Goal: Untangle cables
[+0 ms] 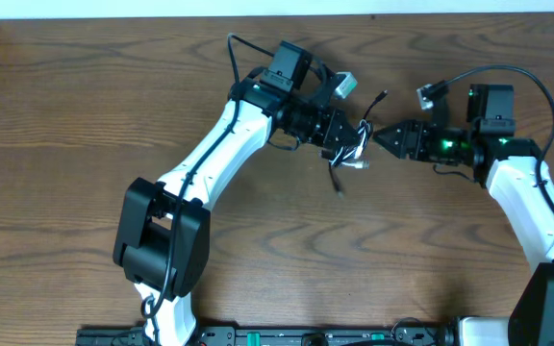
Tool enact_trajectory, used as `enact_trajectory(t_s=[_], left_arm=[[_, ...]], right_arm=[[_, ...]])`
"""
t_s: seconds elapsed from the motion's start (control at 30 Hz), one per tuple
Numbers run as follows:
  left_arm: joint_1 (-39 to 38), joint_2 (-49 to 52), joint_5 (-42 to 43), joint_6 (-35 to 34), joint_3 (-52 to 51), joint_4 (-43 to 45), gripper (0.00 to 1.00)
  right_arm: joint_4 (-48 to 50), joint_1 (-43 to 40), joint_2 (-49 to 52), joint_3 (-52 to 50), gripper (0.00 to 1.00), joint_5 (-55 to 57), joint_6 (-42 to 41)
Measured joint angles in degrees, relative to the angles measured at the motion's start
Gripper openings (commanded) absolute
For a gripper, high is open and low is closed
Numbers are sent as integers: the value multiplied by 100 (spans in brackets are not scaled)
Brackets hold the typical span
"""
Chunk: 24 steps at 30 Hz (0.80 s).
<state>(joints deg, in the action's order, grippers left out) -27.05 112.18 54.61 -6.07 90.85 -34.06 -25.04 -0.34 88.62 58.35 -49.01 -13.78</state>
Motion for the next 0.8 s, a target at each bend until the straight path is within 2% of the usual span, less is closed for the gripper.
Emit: enact_trajectory(t_s=[0.53, 0.67, 0.8], left_arm=[[59, 2, 57, -170, 0, -2, 8], [59, 2, 31, -234, 0, -4, 7], [81, 7, -81, -339, 0, -9, 7]], right_arm=[[304, 291, -17, 0, 41, -389, -855], [302, 525, -20, 0, 27, -175, -1027], [293, 643, -50, 0, 17, 160, -1290]])
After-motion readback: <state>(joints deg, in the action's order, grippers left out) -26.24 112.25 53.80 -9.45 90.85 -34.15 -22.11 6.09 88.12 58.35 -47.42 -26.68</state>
